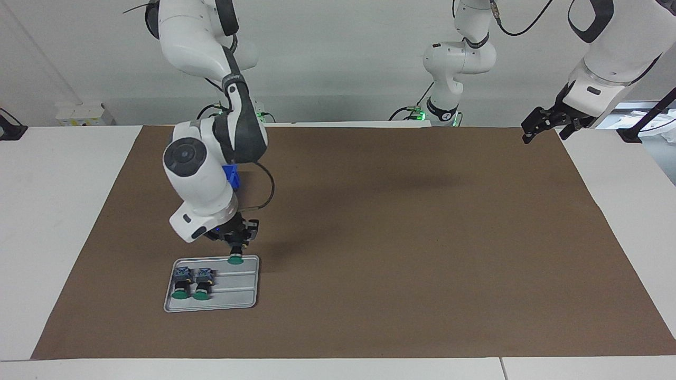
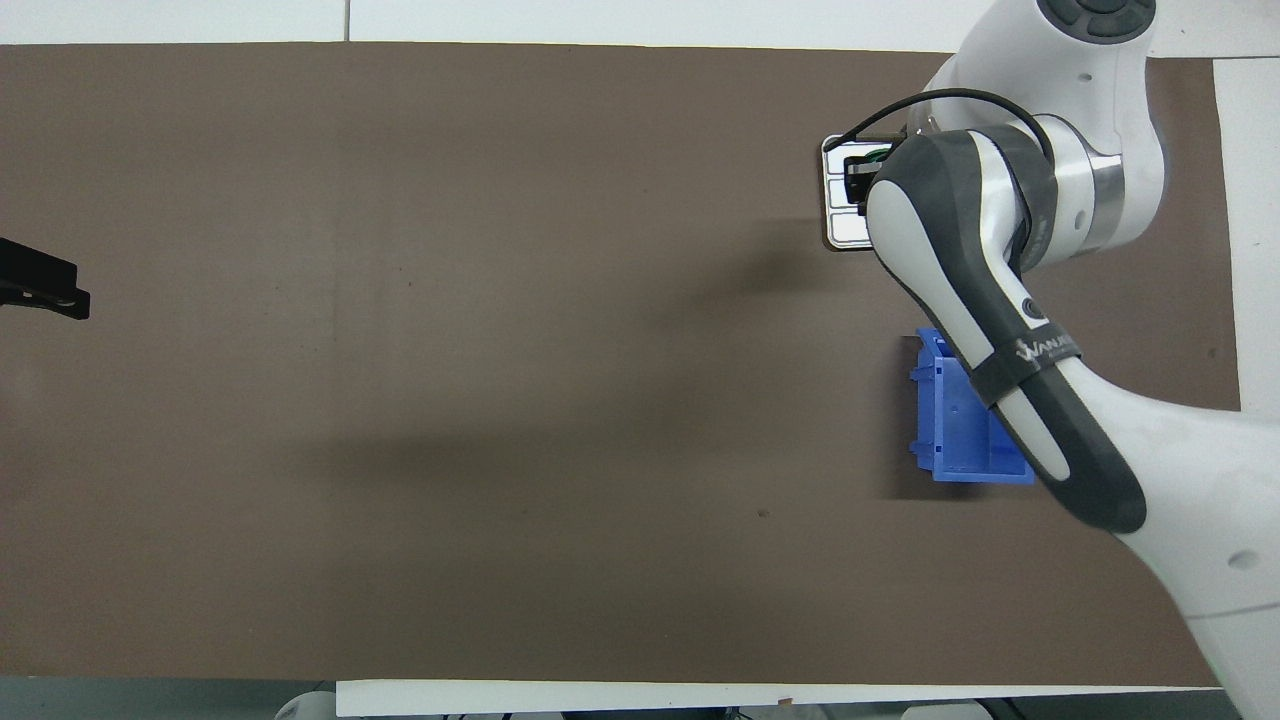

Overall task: Place and press button with both arms
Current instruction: 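Lift the button from the tray and carry it toward the table center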

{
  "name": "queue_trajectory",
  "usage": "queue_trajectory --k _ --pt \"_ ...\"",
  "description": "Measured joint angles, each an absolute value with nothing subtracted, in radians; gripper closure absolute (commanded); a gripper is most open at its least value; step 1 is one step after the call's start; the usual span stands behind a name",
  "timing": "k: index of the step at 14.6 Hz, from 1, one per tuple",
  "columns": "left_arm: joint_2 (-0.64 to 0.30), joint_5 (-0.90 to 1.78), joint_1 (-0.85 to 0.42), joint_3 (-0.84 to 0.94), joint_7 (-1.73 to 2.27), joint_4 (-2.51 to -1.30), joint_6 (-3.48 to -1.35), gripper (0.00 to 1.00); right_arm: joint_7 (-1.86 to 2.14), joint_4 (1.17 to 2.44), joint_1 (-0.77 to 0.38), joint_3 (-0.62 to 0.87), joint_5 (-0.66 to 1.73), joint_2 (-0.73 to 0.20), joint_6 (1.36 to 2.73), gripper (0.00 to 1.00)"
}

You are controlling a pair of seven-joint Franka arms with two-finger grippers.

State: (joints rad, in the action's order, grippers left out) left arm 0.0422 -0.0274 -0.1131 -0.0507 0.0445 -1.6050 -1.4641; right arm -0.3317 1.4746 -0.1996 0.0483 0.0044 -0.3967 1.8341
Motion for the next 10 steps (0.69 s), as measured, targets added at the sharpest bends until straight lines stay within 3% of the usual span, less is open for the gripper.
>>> queue_trajectory --k 3,10 --pt "0.042 -0.027 -0.113 -0.051 0.044 -1.605 -1.464 0.0 -0.628 1.516 -0.325 0.052 0.02 -0.348 1.824 1.0" --pt "0.042 -0.027 -0.113 -0.051 0.044 -1.605 -1.464 0.0 -1.187 1.597 -0.56 0.057 0.02 -0.368 1.908 1.0"
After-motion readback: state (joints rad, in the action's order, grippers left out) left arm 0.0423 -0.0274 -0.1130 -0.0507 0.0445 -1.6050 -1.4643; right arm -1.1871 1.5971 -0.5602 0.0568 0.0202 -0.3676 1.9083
